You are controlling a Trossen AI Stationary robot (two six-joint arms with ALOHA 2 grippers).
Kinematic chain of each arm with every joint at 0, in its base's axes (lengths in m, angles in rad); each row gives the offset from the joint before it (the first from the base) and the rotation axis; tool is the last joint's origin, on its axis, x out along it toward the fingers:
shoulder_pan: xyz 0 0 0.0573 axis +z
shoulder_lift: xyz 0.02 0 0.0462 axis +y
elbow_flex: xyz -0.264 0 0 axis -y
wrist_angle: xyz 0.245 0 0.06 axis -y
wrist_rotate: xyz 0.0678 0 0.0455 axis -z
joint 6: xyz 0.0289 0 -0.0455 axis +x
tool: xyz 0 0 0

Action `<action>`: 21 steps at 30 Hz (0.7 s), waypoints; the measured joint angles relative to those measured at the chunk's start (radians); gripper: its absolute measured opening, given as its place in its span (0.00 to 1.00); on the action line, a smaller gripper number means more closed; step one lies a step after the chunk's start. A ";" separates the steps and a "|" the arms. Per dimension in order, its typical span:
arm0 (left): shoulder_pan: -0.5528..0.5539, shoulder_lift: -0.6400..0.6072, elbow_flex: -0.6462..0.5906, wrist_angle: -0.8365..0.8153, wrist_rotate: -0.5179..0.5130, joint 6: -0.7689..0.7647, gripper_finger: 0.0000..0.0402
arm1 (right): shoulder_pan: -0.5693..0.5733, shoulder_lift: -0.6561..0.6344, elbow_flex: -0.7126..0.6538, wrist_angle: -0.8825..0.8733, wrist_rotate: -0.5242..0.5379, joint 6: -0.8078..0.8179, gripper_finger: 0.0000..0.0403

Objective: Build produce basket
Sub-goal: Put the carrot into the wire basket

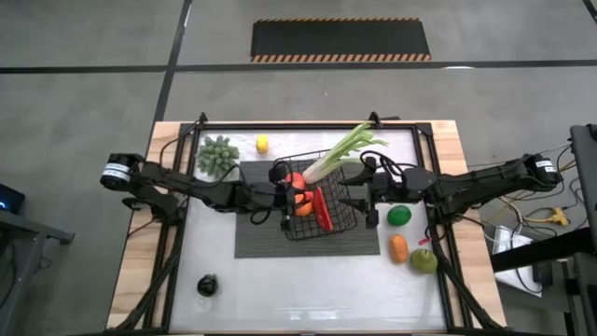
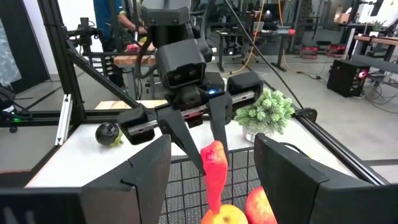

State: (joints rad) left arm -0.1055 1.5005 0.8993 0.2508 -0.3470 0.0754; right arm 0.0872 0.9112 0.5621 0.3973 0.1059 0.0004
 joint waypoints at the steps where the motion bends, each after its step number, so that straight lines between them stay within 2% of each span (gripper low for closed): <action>1: -0.002 -0.001 0.000 0.000 0.000 -0.014 0.23 | 0.000 0.000 0.000 0.000 0.000 0.000 0.53; 7: -0.027 -0.033 -0.002 -0.044 0.010 -0.024 0.23 | 0.000 0.000 0.000 -0.006 0.000 0.000 0.53; 11: -0.032 -0.059 -0.004 -0.062 0.018 -0.097 0.23 | 0.000 0.000 0.000 -0.010 0.000 0.000 0.53; 14: -0.031 -0.068 -0.008 -0.081 0.021 -0.146 0.25 | 0.000 0.000 0.000 -0.015 0.000 0.000 0.53; 21: -0.032 -0.068 -0.020 -0.090 0.055 -0.148 0.34 | 0.000 0.001 0.000 -0.024 0.000 0.000 0.53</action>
State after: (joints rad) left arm -0.1379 1.4326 0.8791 0.1605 -0.2920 -0.0727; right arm 0.0872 0.9119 0.5621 0.3737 0.1062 -0.0001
